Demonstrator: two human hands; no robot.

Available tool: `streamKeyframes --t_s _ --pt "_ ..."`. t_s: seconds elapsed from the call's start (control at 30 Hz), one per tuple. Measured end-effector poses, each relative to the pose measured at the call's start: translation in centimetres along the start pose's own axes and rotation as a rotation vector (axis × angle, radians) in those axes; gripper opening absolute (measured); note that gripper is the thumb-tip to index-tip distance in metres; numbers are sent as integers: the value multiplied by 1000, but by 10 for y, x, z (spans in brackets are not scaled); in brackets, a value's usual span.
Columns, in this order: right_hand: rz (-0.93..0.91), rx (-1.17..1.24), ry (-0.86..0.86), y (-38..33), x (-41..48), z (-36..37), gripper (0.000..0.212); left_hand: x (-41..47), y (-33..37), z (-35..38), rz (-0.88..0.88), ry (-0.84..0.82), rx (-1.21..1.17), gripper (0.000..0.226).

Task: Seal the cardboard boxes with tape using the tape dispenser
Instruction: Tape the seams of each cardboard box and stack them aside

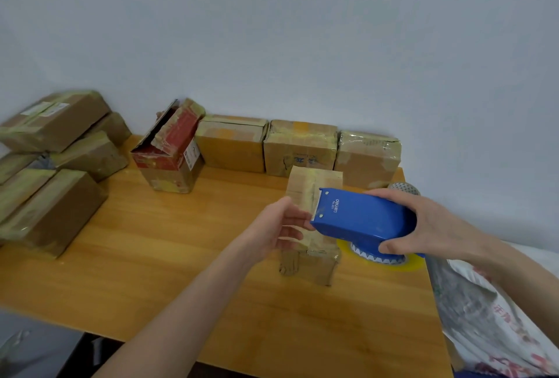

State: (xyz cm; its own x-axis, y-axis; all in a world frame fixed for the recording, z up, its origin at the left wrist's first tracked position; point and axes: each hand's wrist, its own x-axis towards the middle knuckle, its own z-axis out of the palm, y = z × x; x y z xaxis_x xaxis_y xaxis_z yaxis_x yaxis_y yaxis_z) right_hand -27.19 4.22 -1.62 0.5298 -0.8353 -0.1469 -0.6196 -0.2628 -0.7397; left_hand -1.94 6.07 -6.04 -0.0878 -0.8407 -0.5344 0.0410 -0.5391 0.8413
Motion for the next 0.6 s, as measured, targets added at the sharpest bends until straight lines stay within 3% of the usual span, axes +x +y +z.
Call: streamKeyframes --t_s 0.23,0.6 --pt "28 28 -5 1 6 6 70 4 -2 -1 59 161 249 7" --pt "-46 -106 -81 -5 -1 6 69 -2 -14 -11 77 137 213 10"
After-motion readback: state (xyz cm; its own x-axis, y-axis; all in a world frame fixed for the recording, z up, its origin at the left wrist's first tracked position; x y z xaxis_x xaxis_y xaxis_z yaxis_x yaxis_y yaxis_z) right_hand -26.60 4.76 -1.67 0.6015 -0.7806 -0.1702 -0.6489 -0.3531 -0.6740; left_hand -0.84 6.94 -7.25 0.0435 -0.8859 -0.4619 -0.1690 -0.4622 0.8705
